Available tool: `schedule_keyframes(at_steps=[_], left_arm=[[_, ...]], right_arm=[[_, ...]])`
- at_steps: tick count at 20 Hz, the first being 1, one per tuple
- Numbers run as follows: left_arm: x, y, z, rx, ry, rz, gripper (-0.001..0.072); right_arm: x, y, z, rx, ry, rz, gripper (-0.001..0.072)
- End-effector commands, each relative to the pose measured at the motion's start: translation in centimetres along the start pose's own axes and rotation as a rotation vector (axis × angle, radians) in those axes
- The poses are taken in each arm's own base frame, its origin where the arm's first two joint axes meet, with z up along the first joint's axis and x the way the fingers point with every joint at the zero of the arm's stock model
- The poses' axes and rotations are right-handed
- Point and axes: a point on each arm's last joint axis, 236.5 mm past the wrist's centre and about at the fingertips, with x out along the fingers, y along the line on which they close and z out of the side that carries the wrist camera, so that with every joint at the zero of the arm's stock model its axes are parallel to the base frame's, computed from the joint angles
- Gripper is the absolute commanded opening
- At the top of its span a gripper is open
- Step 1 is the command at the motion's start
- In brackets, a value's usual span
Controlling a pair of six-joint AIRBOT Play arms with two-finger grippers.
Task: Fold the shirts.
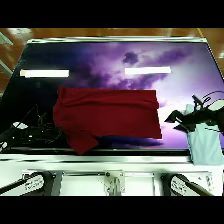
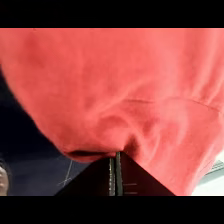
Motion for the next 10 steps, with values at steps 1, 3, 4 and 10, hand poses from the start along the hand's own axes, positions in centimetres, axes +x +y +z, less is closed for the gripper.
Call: schedule_keyframes(at_steps=[1,3,4,10], left_arm=[[-0.6,-0.7,-0.6,0.053,0.019,-0.037,0.0040],[-1.3,-1.0,-0.4,0.078,0.001,-0.044,0.0040],[-1.7,-1.1,-0.1,0.088,-0.015,-0.042,0.0039],[-3.0,-2.1,0.2,0.129,-0.059,-0.045,0.0039]], right_arm=[[2.8,-1.7,-2.9,0.046,0.100,-0.022,0.0682],[4.5,-1.3,-3.6,0.064,0.128,0.001,0.0682],[5.4,-1.0,-3.6,0.049,0.131,-0.004,0.0682],[9.4,0.1,-3.6,0.017,0.150,-0.064,0.0573]])
